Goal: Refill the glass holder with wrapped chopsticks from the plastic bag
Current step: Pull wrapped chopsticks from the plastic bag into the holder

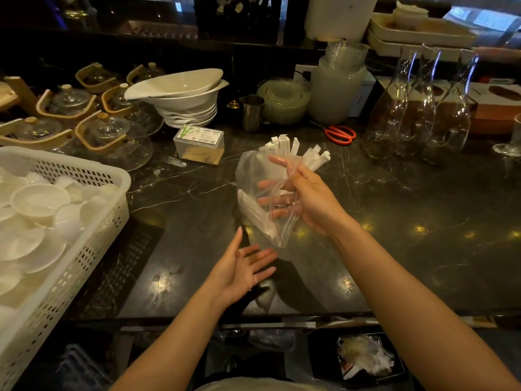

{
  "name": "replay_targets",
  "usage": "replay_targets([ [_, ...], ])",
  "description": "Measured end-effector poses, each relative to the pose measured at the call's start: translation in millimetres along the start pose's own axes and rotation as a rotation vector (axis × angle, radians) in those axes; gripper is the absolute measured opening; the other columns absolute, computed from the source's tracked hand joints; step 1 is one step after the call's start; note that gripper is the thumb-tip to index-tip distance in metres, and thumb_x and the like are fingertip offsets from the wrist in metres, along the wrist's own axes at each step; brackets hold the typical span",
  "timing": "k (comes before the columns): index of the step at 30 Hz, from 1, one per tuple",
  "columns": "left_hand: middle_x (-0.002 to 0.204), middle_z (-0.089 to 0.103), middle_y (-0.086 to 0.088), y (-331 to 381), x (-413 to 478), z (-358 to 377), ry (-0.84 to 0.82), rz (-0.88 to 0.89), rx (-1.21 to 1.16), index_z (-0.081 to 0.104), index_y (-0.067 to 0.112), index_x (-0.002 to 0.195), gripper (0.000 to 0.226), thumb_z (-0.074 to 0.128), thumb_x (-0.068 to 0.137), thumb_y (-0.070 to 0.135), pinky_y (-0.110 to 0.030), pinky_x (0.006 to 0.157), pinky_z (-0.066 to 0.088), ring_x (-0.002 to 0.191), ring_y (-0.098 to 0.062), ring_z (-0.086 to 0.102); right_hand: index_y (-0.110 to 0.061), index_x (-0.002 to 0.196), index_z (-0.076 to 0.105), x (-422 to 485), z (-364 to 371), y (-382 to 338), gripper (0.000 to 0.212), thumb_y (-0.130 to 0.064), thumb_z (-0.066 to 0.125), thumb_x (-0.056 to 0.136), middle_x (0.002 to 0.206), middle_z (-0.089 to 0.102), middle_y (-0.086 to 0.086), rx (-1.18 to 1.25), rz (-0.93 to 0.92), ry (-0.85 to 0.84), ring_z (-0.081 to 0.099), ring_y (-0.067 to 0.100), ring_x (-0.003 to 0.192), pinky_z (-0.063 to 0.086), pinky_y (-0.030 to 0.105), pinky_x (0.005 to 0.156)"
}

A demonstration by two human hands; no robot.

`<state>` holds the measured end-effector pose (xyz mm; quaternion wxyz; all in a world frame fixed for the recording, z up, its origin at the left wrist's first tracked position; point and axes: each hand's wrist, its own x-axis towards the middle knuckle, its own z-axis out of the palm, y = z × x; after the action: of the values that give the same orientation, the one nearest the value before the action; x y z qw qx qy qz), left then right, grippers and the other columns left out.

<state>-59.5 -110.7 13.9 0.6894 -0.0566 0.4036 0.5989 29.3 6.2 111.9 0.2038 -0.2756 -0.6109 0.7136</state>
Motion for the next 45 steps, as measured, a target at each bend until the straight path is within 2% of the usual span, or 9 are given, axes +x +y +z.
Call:
replay_targets([
  [5,0.087,0.075,-0.011,22.2,8.6,18.1,-0.219,0.151,-0.192,0.052,0.009,0.119,0.045,0.035,0.092,0.040,-0.034,0.074,0.058,0.079,-0.019,0.073,-0.041,0.103,0.054,-0.7,1.3,-0.2,0.026,-0.032,0.029,0.096,0.100,0.066,0.006,0.049,-0.054,0.003,0.068,0.020,0.082,0.057,0.033,0.067],
  [10,0.079,0.075,-0.008,50.7,10.2,18.1,-0.196,0.345,-0.175,0.054,0.011,0.106,0.022,0.036,0.093,0.016,-0.032,0.067,0.061,0.075,-0.017,0.073,-0.040,0.104,0.055,-1.0,-14.5,4.5,0.028,-0.022,0.035,0.097,0.096,0.070,0.000,-0.027,-0.080,0.053,0.069,0.017,0.086,0.058,0.038,0.079],
  [12,0.076,0.075,-0.005,63.9,7.4,18.9,-0.176,0.416,-0.105,0.053,0.013,0.104,0.020,0.036,0.093,0.012,-0.028,0.060,0.060,0.072,-0.015,0.073,-0.035,0.106,0.056,-2.7,-23.6,3.5,0.031,-0.009,0.043,0.093,0.087,0.074,-0.003,-0.054,-0.082,0.060,0.071,0.011,0.083,0.059,0.030,0.074],
  [15,0.087,0.065,-0.005,83.0,3.4,26.2,-0.122,0.494,0.090,0.054,0.016,0.098,0.018,0.040,0.092,0.006,-0.023,0.058,0.059,0.070,-0.010,0.071,-0.029,0.106,0.056,-6.6,-36.5,-1.8,0.047,0.005,0.061,0.075,0.095,0.071,-0.001,-0.083,-0.090,0.004,0.070,0.010,0.084,0.059,0.023,0.071],
  [18,0.091,0.061,-0.004,99.8,-1.4,37.5,-0.122,0.541,0.288,0.052,0.016,0.097,0.020,0.043,0.089,0.000,-0.021,0.057,0.058,0.069,-0.009,0.070,-0.025,0.110,0.056,-6.6,-49.3,-11.0,0.057,0.000,0.052,0.059,0.097,0.072,0.000,0.058,-0.003,-0.126,0.069,0.015,0.089,0.058,0.027,0.072],
  [25,0.097,0.058,-0.002,135.5,7.9,78.4,-0.127,0.547,0.559,0.044,0.012,0.112,0.029,0.048,0.087,-0.001,-0.034,0.078,0.053,0.088,-0.016,0.060,-0.022,0.115,0.054,19.9,-56.6,-30.7,0.036,-0.009,0.061,0.082,0.111,0.063,0.007,-0.124,0.061,0.034,0.069,0.017,0.085,0.060,0.024,0.062],
  [28,0.099,0.059,-0.001,148.8,19.1,99.0,-0.136,0.583,0.634,0.043,0.007,0.123,0.039,0.050,0.086,-0.002,-0.029,0.072,0.054,0.087,-0.014,0.060,-0.024,0.116,0.053,34.7,-57.1,-39.0,0.040,-0.013,0.065,0.080,0.120,0.059,0.014,-0.277,0.062,0.132,0.063,0.034,0.104,0.058,0.027,0.063],
  [32,0.117,0.057,-0.010,163.5,36.9,119.6,-0.122,0.610,0.772,0.040,0.005,0.129,0.048,0.055,0.084,0.000,-0.030,0.069,0.054,0.089,-0.017,0.060,-0.024,0.117,0.054,48.7,-57.5,-49.2,0.040,-0.014,0.066,0.080,0.126,0.055,0.006,-0.347,0.034,0.225,0.064,0.020,0.100,0.060,0.027,0.064],
  [45,0.128,0.051,-0.012,165.8,76.2,139.7,-0.083,0.689,1.013,0.034,0.014,0.134,0.056,0.057,0.084,0.005,-0.034,0.080,0.049,0.106,-0.020,0.052,-0.022,0.125,0.051,73.3,-86.9,-27.5,0.045,-0.009,0.061,0.083,0.091,0.064,-0.007,-0.398,0.004,0.239,0.064,0.003,0.078,0.057,0.022,0.063],
])
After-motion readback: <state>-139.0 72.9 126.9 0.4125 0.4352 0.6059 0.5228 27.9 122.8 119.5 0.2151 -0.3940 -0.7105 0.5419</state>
